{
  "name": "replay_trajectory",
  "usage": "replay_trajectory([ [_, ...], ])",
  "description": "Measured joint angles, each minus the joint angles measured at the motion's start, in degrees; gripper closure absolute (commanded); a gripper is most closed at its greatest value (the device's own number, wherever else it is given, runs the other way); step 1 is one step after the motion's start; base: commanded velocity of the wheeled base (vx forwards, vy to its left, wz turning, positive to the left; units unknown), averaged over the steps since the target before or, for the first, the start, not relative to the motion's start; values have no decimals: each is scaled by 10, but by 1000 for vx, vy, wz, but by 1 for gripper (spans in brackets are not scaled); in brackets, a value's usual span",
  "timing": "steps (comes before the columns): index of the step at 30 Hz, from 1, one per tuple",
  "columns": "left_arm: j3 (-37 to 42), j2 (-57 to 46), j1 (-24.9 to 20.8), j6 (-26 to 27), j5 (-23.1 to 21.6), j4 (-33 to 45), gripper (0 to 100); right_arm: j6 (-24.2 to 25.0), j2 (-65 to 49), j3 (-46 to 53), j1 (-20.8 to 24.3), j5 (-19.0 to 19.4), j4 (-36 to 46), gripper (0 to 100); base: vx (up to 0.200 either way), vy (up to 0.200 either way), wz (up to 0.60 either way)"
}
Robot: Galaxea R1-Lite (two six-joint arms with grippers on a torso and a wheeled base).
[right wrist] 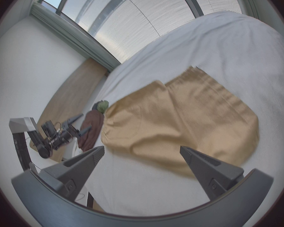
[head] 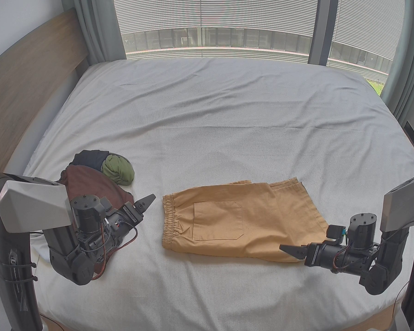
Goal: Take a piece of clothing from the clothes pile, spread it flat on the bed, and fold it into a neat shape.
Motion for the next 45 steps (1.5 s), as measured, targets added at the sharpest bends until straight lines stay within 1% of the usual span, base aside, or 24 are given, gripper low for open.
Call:
replay_trajectory([
  [9, 6, 9, -13, 0, -3, 0, 0, 28, -28, -86, 7, 11, 2, 0, 0, 0, 0],
  [14, 5, 21, -14, 1, -7, 0, 0, 35, -25, -116, 8, 13, 3, 0, 0, 0, 0],
  [19, 3, 40, -17, 2, -11, 0, 0, 35, -20, -121, 1, 14, 2, 0, 0, 0, 0],
  [27, -7, 75, -36, -1, -10, 0, 0, 36, -19, -122, -19, 26, 1, 0, 0, 0, 0],
  [36, -44, 111, -45, -2, -9, 0, 0, 36, -17, -122, -21, 27, 1, 0, 0, 0, 0],
  [45, -55, 133, -67, -13, -9, 0, 0, 37, -17, -123, -22, 26, 1, 0, 0, 0, 0],
])
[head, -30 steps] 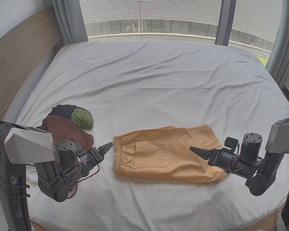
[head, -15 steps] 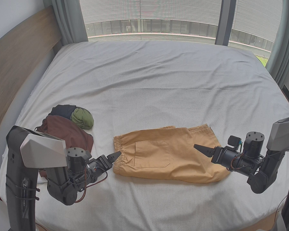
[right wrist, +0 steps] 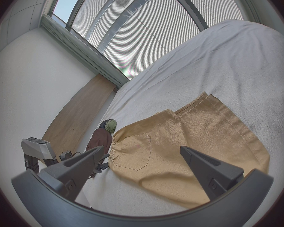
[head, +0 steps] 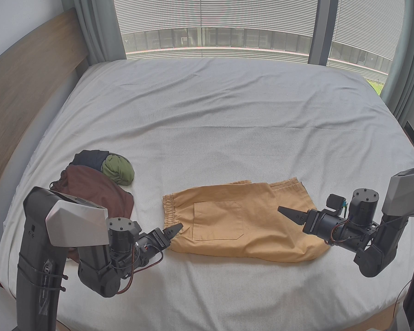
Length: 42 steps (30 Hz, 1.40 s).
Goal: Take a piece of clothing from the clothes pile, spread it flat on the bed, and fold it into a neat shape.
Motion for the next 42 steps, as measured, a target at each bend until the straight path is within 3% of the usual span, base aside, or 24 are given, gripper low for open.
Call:
replay_trajectory([
  [23, -27, 23, -20, -3, 5, 0, 0, 0, 0, -1, 2, 0, 0, 0, 0, 0, 0],
  [31, -49, 26, -22, -35, 6, 1, 0, 0, 0, -1, 4, 0, 0, 0, 0, 0, 0],
  [42, -81, 35, -23, -38, 6, 2, 0, 1, -2, -2, 0, 0, -1, 0, 0, 0, 0],
])
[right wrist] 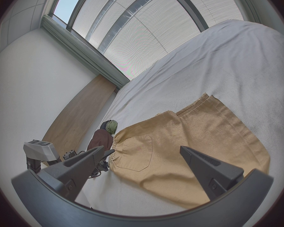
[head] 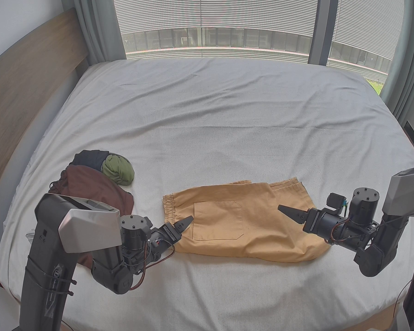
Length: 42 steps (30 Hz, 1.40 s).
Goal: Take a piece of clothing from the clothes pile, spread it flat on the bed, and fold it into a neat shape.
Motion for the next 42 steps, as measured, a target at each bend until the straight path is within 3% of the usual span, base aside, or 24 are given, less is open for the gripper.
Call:
replay_trajectory([
  [4, -4, 3, 0, 0, 0, 0, 0, 2, 0, 0, 1, 0, 0, 0, 0, 0, 0],
  [5, -5, 3, 0, 0, 0, 0, 100, 2, 0, 0, 1, 0, 0, 0, 0, 0, 0],
  [18, 0, 3, 1, 6, 8, -2, 100, 2, 0, 0, 0, 0, 0, 0, 0, 0, 0],
  [25, 42, -23, 4, 7, 26, -2, 100, 2, 2, 1, 3, 0, 0, 0, 0, 0, 0],
  [42, 119, -82, 25, 11, 19, -2, 100, 2, 4, 4, 7, 0, 0, 0, 0, 0, 0],
])
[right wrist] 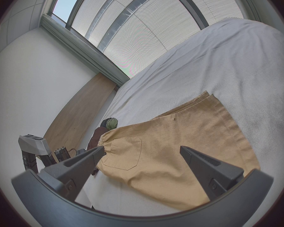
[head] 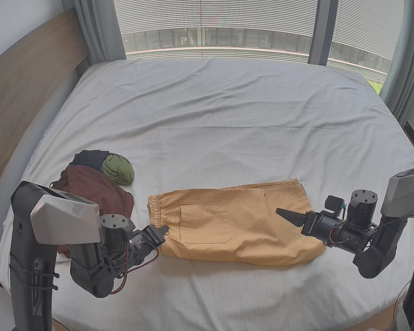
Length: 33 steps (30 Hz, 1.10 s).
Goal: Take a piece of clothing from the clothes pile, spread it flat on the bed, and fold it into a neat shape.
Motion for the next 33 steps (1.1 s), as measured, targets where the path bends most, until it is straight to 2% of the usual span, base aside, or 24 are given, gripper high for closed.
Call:
replay_trajectory([
  [5, 17, -12, 18, 5, -5, 0, 100, 0, 0, 0, 1, 0, 0, 0, 0, 0, 0],
  [18, 73, -57, 77, 24, -50, 0, 100, 0, 3, 1, 2, -1, 0, 0, 0, 0, 0],
  [23, 89, -71, 91, 52, -61, 0, 100, 0, 4, 1, 6, -1, 0, 0, 0, 0, 0],
  [33, 83, -90, 79, 60, -59, 0, 100, 0, 4, 2, 9, -2, 0, 0, 0, 0, 0],
])
